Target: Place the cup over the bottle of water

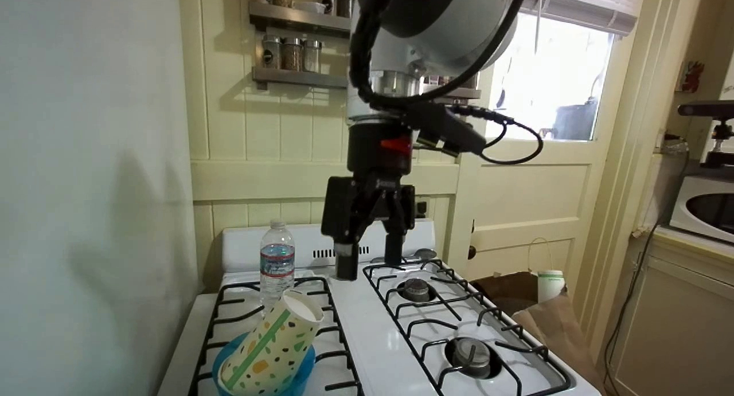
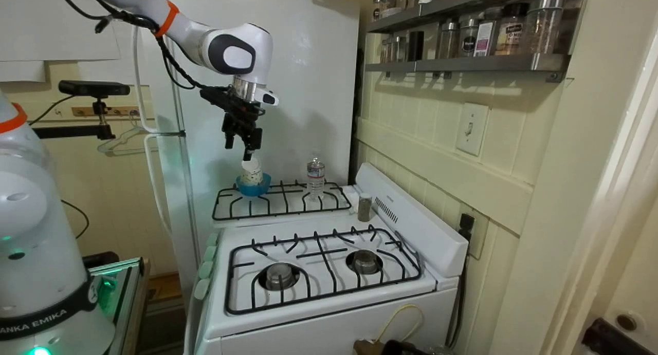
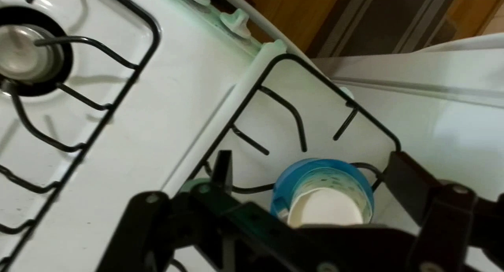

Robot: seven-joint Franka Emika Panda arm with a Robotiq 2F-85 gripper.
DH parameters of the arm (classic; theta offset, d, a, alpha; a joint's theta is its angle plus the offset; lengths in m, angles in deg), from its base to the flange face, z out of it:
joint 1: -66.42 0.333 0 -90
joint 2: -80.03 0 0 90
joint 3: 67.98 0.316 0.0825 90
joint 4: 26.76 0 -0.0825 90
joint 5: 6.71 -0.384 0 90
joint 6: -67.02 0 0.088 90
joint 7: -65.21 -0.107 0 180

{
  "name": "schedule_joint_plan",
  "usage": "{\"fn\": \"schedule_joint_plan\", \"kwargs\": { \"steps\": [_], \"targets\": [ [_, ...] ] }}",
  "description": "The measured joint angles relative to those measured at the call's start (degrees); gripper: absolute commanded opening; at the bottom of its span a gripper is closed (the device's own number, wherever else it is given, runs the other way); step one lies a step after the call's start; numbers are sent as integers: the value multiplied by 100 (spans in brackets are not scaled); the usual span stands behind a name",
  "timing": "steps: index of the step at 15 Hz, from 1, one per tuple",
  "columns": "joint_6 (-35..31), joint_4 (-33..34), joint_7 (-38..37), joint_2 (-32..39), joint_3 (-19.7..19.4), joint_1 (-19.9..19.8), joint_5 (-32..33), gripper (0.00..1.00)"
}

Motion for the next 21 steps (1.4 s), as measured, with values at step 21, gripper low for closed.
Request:
{"fn": "schedule_joint_plan", "kwargs": {
  "steps": [21],
  "targets": [
    [-762,590,2158,1364,89,23,-640,90]
  ]
}}
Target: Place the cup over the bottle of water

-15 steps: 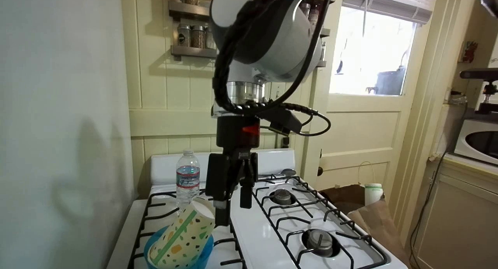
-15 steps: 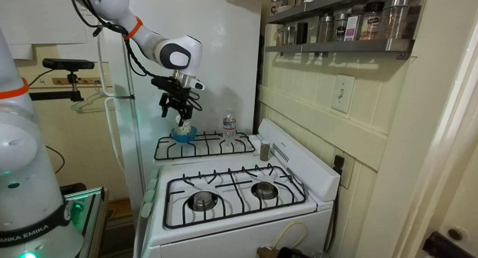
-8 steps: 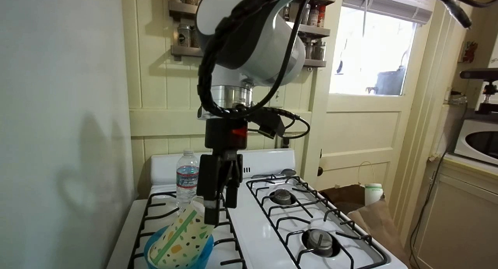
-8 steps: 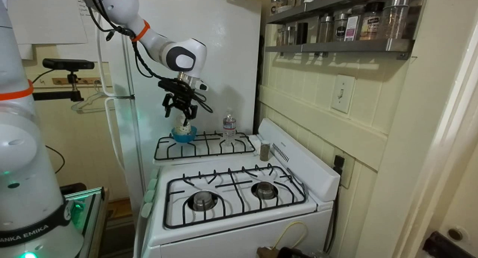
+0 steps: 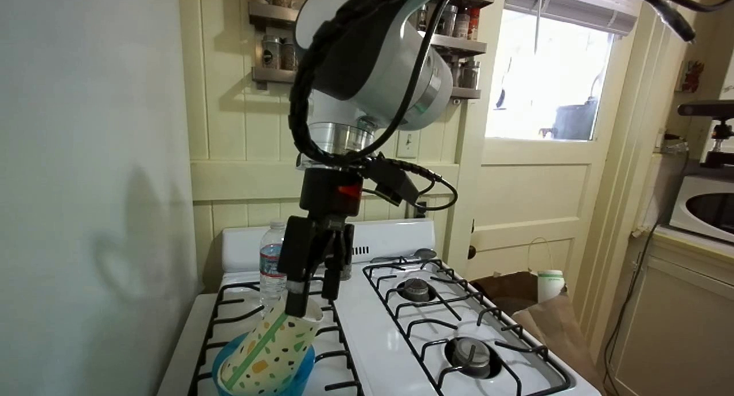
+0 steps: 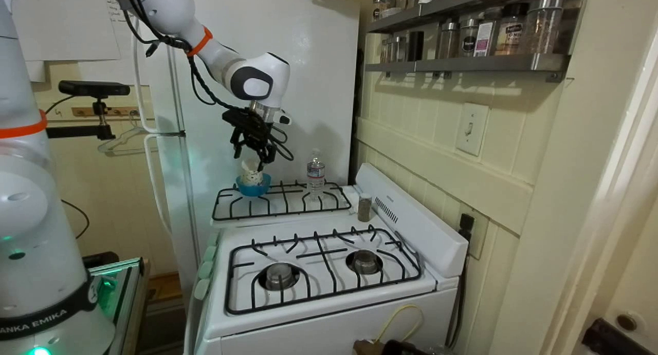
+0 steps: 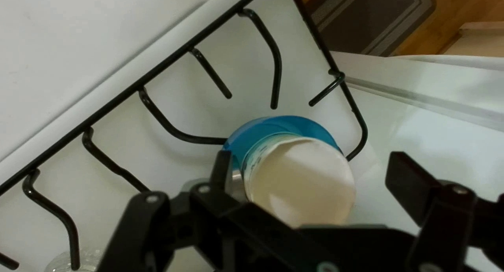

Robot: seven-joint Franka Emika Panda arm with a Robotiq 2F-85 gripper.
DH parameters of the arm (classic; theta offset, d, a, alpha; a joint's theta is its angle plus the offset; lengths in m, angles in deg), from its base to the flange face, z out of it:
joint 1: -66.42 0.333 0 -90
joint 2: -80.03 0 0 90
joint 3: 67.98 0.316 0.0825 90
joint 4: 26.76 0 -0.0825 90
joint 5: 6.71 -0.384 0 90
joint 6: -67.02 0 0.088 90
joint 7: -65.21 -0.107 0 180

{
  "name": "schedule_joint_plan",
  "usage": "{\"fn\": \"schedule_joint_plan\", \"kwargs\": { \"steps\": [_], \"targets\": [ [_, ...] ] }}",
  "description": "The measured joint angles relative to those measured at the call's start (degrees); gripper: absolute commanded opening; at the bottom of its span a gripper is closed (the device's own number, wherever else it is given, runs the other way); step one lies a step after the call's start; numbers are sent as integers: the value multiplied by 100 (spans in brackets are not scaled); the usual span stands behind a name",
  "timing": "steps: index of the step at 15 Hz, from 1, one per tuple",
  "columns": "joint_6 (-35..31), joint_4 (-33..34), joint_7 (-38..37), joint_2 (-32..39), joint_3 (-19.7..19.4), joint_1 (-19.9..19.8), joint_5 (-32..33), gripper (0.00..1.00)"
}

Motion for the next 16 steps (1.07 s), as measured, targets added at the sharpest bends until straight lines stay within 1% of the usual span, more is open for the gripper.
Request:
{"fn": "schedule_joint_plan", "kwargs": {
  "steps": [1,3,5,6,7,8,9,10,11,12,13,16],
  "targets": [
    [0,0,17,23,1,-1,-52,76],
    [0,0,22,80,8,0,-90,62],
    [0,1,23,131,9,-1,-92,45],
    [0,2,23,155,9,-3,-92,38],
    [0,7,23,172,9,-7,-93,35],
    [0,17,23,174,9,-11,-93,58],
    [0,27,23,174,10,-14,-93,84],
    [0,32,23,174,11,-14,-93,84],
    [-1,33,23,176,15,-14,-92,89],
    [-2,33,23,181,19,-14,-92,98],
    [-3,33,23,184,26,-14,-92,100],
    [-50,33,23,184,46,-14,-92,100]
  ]
}}
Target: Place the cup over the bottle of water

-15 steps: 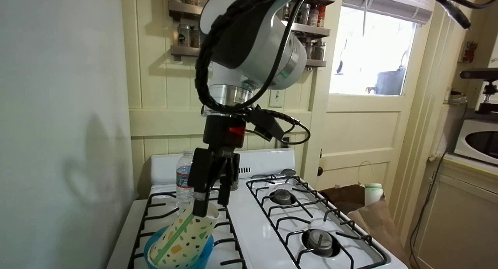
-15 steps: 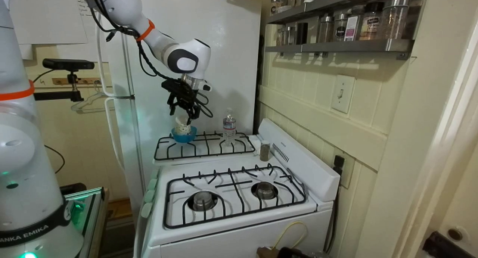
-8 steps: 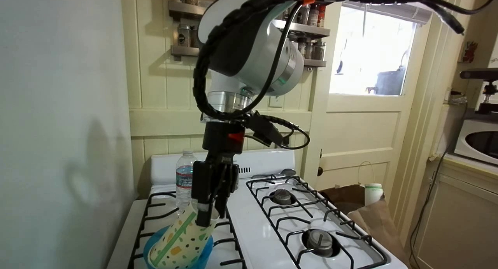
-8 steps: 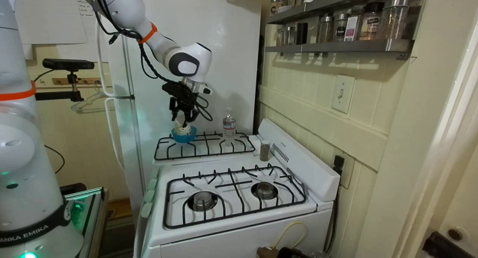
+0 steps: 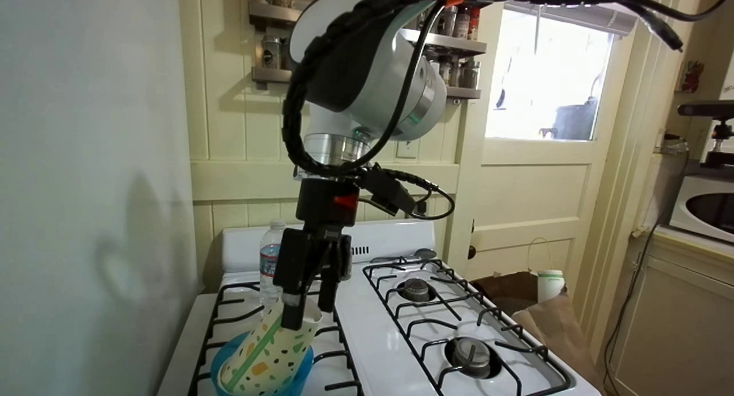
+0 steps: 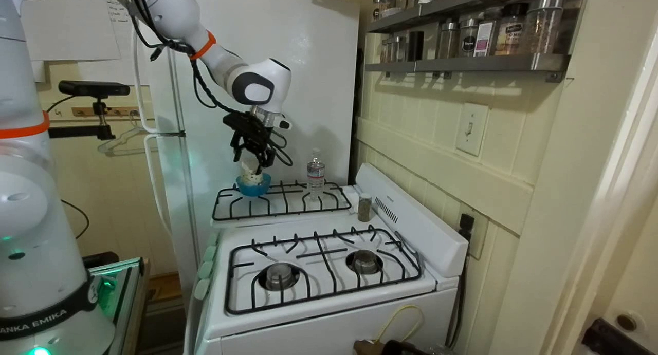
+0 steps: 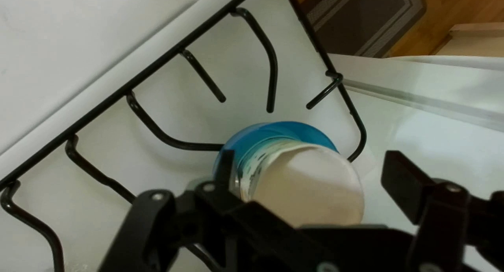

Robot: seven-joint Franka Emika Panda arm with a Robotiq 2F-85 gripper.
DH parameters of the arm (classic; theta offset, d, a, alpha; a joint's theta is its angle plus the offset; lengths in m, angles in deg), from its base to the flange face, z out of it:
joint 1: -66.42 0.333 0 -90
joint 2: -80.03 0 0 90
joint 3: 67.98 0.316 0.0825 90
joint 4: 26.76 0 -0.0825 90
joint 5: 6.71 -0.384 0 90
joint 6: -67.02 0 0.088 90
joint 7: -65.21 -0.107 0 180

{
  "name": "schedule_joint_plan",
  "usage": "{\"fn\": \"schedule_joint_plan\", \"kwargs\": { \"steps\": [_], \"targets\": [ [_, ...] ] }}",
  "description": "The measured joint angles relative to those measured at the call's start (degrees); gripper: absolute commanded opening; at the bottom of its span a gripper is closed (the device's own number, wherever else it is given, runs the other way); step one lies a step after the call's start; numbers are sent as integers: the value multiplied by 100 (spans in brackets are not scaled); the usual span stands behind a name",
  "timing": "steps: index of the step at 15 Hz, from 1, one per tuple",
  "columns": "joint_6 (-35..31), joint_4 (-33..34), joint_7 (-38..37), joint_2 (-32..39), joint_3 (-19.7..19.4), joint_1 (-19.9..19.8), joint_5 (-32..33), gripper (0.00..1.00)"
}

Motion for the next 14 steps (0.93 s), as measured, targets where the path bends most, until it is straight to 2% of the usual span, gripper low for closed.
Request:
{"fn": "schedule_joint_plan", "kwargs": {
  "steps": [3,4,6,7,10,11,14],
  "targets": [
    [-203,0,-5,3,13,0,0,100],
    [-275,0,-7,7,15,0,0,97],
    [-374,0,-10,18,16,0,-5,82],
    [-385,0,-11,21,16,0,-9,70],
    [-386,0,-13,20,31,0,-19,44],
    [-386,0,-16,16,41,0,-20,40],
    [-356,-2,-75,-33,48,0,-20,39]
  ]
}}
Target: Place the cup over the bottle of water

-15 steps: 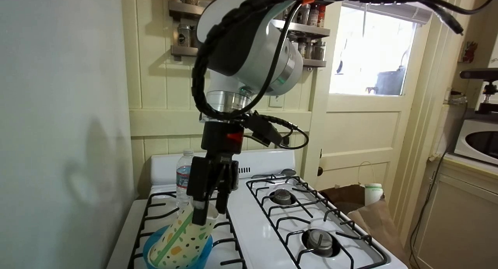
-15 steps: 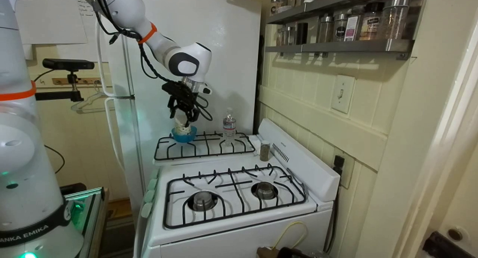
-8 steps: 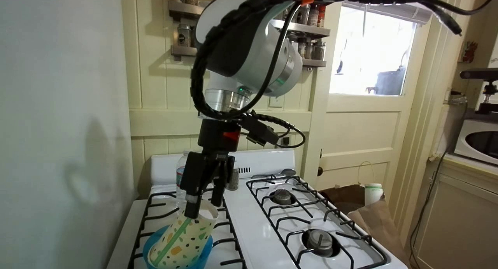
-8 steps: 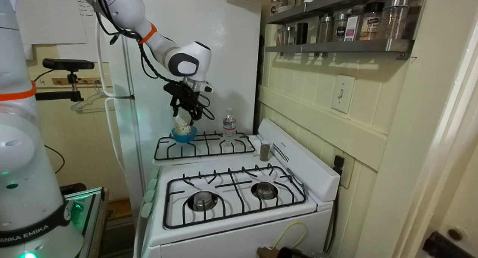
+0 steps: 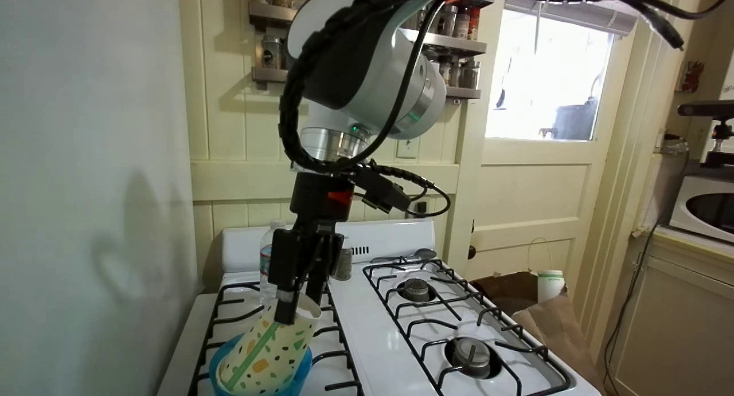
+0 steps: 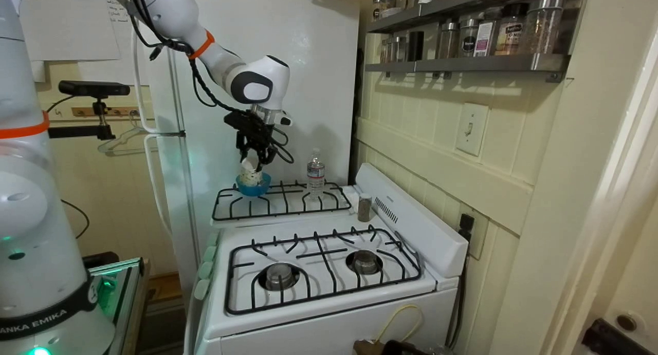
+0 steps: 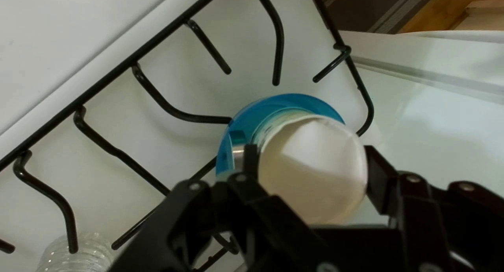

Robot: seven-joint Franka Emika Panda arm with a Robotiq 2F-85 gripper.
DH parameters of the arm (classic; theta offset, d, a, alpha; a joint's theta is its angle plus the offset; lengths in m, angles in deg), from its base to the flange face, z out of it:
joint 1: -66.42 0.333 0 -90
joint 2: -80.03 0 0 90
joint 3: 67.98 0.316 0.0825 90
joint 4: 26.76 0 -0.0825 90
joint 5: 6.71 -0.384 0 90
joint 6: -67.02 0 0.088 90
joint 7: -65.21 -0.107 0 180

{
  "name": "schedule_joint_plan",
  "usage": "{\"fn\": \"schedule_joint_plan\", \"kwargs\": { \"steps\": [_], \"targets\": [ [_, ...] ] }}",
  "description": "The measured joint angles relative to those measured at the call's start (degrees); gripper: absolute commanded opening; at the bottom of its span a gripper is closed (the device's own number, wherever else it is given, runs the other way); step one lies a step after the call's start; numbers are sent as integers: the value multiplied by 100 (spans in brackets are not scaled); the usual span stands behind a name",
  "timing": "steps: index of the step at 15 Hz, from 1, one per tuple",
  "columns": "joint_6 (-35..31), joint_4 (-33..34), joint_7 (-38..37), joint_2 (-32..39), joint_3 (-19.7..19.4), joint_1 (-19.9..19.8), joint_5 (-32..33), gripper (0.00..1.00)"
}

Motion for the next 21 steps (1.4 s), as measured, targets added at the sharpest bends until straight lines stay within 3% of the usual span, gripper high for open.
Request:
{"fn": "schedule_joint_plan", "kwargs": {
  "steps": [7,11,18,19,21],
  "targets": [
    [754,8,-274,-931,-105,-23,19,39],
    [744,2,-805,-1649,-288,-160,223,39],
    [663,-3,-2145,-2527,-598,-753,1314,39],
    [605,-6,-2330,-2589,-635,-847,1388,64],
    [591,-8,-2529,-2605,-654,-958,1518,64]
  ]
}}
